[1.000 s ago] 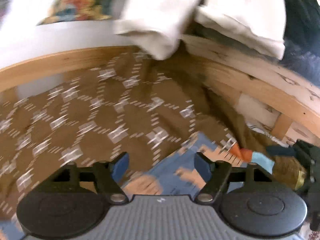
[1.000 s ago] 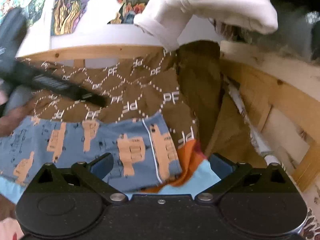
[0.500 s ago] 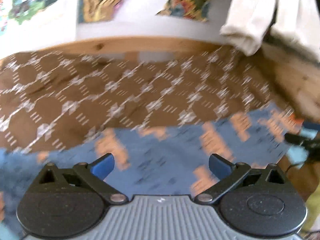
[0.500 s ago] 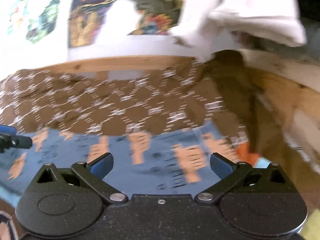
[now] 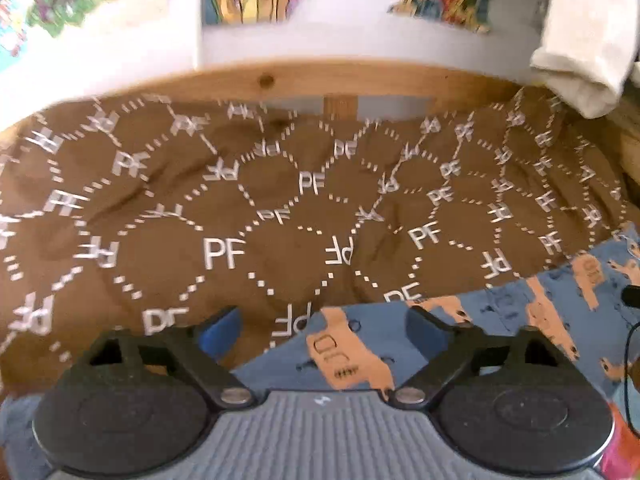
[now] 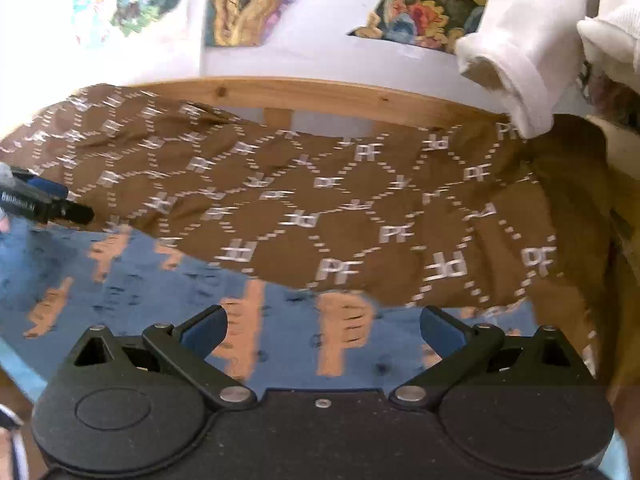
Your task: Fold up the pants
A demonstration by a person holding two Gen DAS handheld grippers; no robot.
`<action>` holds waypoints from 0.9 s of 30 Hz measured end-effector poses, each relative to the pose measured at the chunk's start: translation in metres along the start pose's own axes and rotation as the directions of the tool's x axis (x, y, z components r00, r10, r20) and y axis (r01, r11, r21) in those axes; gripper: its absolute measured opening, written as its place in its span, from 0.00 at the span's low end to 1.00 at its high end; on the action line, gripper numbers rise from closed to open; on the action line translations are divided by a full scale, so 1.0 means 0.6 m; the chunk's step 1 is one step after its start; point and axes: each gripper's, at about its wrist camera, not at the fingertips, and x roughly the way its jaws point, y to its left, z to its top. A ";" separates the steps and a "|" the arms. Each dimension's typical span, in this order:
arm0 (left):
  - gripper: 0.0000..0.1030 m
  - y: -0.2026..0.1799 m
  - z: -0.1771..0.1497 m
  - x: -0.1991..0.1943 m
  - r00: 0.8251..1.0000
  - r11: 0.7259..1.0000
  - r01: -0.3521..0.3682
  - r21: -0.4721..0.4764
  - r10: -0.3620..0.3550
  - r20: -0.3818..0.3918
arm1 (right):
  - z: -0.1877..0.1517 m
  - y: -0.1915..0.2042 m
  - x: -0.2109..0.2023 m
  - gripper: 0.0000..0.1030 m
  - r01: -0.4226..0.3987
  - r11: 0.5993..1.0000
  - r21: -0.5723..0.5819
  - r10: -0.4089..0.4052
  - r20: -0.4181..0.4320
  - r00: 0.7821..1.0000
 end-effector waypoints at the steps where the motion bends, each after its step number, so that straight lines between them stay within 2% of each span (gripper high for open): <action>1: 0.85 0.002 0.007 0.018 1.000 1.000 -0.003 0.004 0.004 -0.030 | 0.003 -0.005 0.006 0.99 0.042 0.999 -0.026 -0.042 -0.010 0.999; 4: 0.75 -0.007 0.013 0.060 0.996 0.998 -0.018 0.064 0.023 -0.081 | 0.012 -0.024 0.029 0.95 0.166 0.981 -0.103 -0.172 -0.047 0.984; 6: 0.56 -0.021 0.004 0.079 0.993 0.991 -0.038 0.126 0.051 -0.104 | 0.019 -0.043 0.038 0.94 0.225 0.966 -0.123 -0.234 -0.062 0.970; 8: 0.41 -0.036 -0.004 0.097 0.986 0.981 -0.064 0.181 0.089 -0.138 | 0.020 -0.066 0.043 0.91 0.261 0.957 -0.123 -0.272 -0.076 0.959; 11: 0.40 -0.049 -0.014 0.106 0.983 0.971 -0.106 0.214 0.135 -0.127 | 0.020 -0.098 0.055 0.79 0.248 0.965 -0.089 -0.257 -0.122 0.959; 12: 0.40 -0.054 -0.016 0.107 0.981 0.966 -0.121 0.230 0.151 -0.120 | 0.020 -0.105 0.062 0.71 0.241 0.966 -0.089 -0.252 -0.136 0.958; 13: 0.40 -0.058 -0.018 0.108 0.979 0.960 -0.136 0.246 0.168 -0.114 | 0.019 -0.108 0.069 0.59 0.240 0.966 -0.097 -0.253 -0.152 0.956; 15: 0.40 -0.062 -0.016 0.109 0.976 0.952 -0.156 0.264 0.190 -0.109 | 0.018 -0.111 0.076 0.41 0.262 0.959 -0.109 -0.277 -0.157 0.948; 19: 0.40 -0.060 -0.007 0.108 0.973 0.955 -0.164 0.246 0.199 -0.121 | 0.017 -0.123 0.075 0.40 0.277 0.957 -0.089 -0.288 -0.147 0.946; 21: 0.41 -0.058 -0.004 0.102 0.971 0.956 -0.181 0.230 0.211 -0.111 | 0.016 -0.119 0.071 0.43 0.305 0.946 -0.106 -0.318 -0.134 0.939; 23: 0.43 -0.057 0.001 0.097 0.971 0.960 -0.190 0.205 0.214 -0.104 | 0.011 -0.122 0.066 0.49 0.326 0.940 -0.097 -0.336 -0.123 0.934; 24: 0.49 -0.058 0.002 0.091 0.973 0.964 -0.187 0.190 0.208 -0.100 | 0.010 -0.124 0.064 0.54 0.329 0.941 -0.081 -0.337 -0.121 0.934; 26: 0.52 -0.065 0.005 0.075 0.980 0.972 -0.165 0.168 0.181 -0.088 | 0.008 -0.128 0.048 0.65 0.311 0.950 -0.031 -0.312 -0.097 0.945; 27: 0.54 -0.071 0.007 0.069 0.983 0.974 -0.151 0.166 0.166 -0.077 | 0.006 -0.128 0.034 0.79 0.294 0.956 -0.004 -0.293 -0.074 0.953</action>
